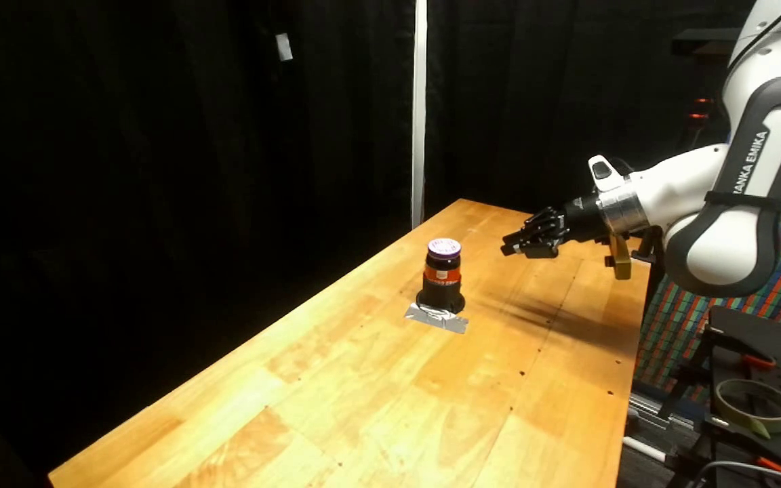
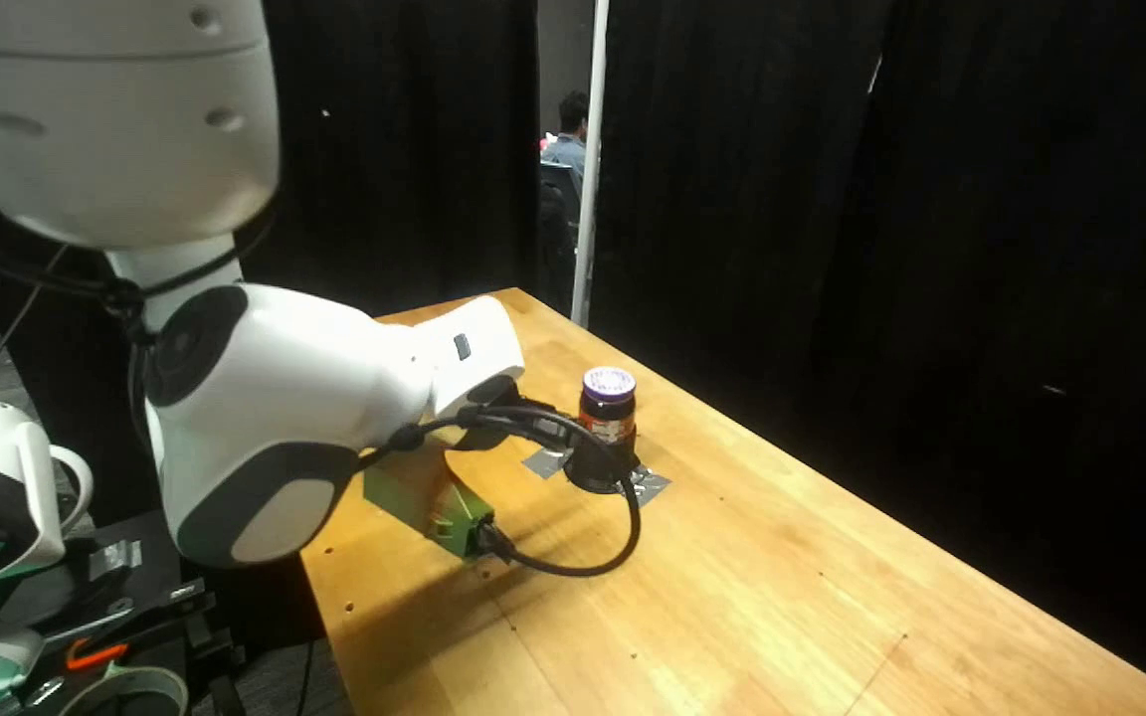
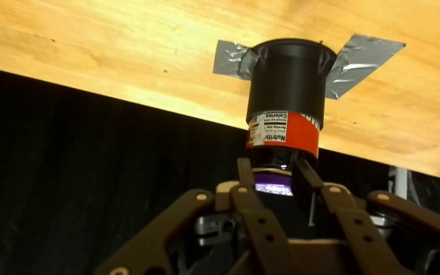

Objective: Put the rubber band on the jar.

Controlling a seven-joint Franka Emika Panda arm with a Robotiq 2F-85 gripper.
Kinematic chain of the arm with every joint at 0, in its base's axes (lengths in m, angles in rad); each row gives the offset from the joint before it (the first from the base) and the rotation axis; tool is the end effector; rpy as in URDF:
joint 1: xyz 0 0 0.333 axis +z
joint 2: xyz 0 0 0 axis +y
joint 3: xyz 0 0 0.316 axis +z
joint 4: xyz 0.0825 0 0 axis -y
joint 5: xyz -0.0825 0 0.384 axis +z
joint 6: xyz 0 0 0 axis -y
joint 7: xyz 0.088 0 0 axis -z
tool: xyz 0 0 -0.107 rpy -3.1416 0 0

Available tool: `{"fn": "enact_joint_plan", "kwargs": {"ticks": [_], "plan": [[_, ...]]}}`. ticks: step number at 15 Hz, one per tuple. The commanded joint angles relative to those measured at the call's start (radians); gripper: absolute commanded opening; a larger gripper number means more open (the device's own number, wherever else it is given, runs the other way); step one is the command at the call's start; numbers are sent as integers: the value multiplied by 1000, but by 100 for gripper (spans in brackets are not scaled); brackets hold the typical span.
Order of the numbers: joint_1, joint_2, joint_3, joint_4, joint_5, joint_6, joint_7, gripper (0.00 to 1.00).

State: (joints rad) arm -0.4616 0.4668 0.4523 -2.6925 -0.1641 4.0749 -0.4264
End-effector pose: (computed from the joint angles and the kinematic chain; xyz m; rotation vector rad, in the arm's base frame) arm 0.4352 0.0227 0.2218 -2.6737 -0.5949 -1.4982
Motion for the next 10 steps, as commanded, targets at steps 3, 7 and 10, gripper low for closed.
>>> {"fn": "enact_joint_plan", "kwargs": {"ticks": [3, 7, 10], "plan": [[187, -360, -5, -88, 452, -390, -58, 83], [380, -524, -185, -69, 798, -723, -318, 100], [282, -453, -148, -51, 995, -773, -567, 100]]}}
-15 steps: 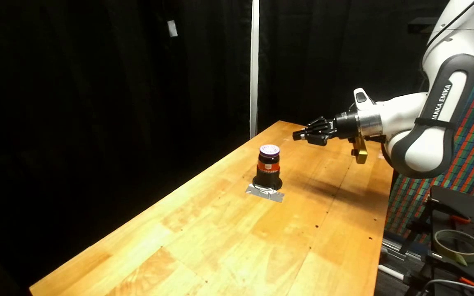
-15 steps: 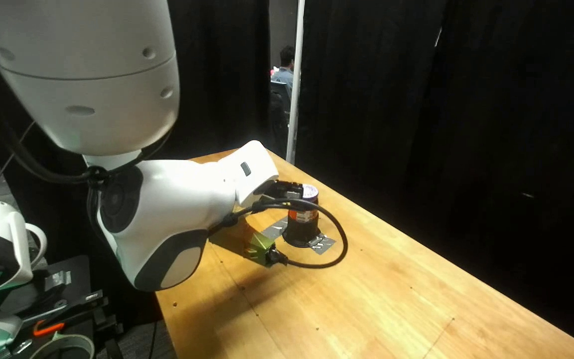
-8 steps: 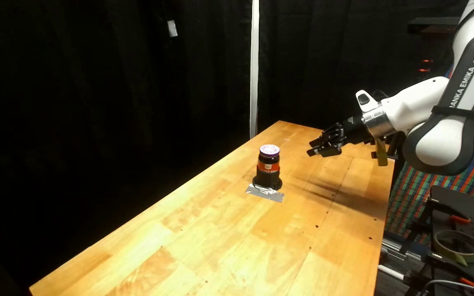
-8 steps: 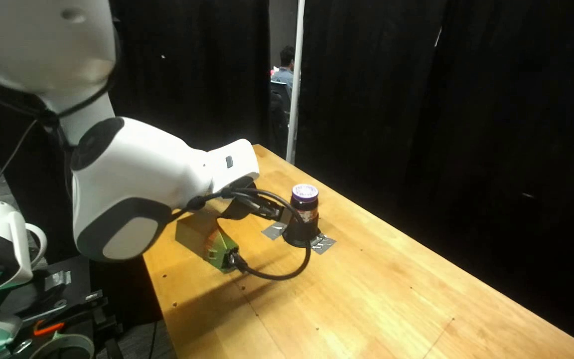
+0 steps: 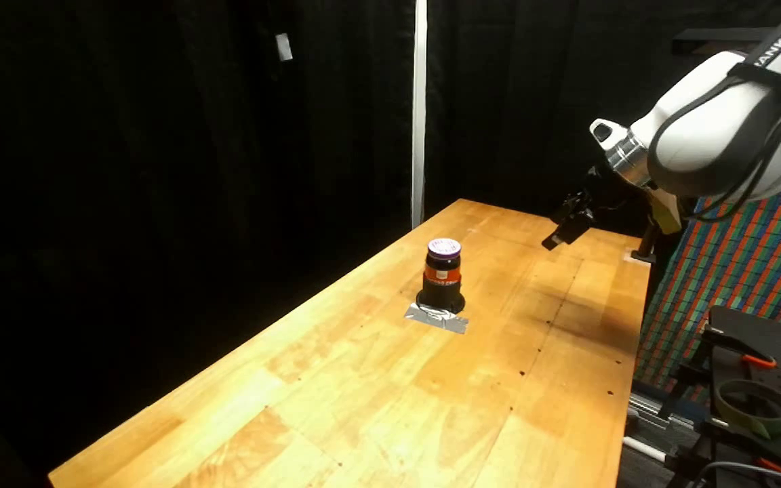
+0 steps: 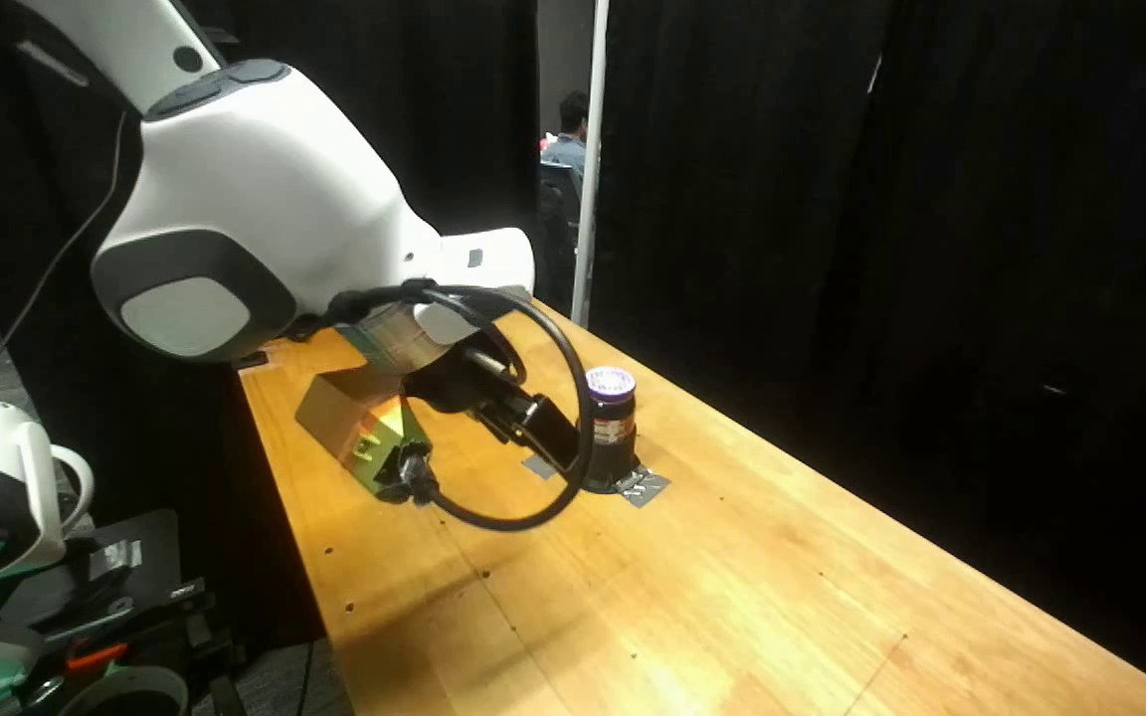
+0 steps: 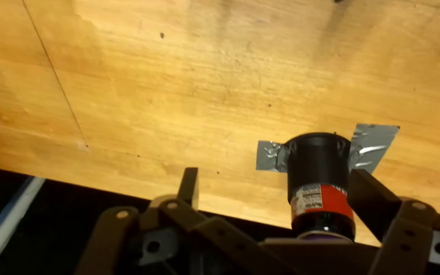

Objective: Put the rubber band on the jar.

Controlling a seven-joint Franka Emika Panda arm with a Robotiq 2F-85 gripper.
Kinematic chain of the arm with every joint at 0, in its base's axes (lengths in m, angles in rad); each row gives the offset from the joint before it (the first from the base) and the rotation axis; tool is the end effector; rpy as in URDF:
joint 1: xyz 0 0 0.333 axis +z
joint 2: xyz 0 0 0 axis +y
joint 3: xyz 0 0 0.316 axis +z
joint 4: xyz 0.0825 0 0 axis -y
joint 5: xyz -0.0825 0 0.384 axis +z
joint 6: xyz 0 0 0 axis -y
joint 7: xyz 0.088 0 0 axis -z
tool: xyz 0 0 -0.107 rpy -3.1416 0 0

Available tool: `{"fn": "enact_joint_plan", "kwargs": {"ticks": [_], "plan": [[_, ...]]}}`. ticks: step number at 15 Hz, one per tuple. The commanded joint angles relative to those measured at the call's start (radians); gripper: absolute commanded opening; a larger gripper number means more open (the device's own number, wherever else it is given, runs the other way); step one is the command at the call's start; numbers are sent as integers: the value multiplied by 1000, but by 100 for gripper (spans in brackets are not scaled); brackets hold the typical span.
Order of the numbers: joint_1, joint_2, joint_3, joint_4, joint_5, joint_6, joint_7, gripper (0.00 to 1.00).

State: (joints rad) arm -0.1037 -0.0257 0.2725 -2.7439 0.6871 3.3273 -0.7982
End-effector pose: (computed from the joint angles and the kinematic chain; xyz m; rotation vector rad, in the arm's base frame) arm 0.4241 0.0036 0.2876 2.8899 0.3721 0.8528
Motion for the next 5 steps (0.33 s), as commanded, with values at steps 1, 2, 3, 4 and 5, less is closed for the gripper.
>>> {"fn": "enact_joint_plan", "kwargs": {"ticks": [1, 2, 3, 4, 5], "plan": [[-101, 70, 43, -4, 188, -2, -254, 100], [-94, 107, 35, -10, 239, 30, -308, 100], [-56, 149, 6, -15, 309, 67, -364, 100], [-79, 67, 11, -18, 221, -12, -274, 100], [-79, 105, 9, -20, 261, 10, -318, 100]]}}
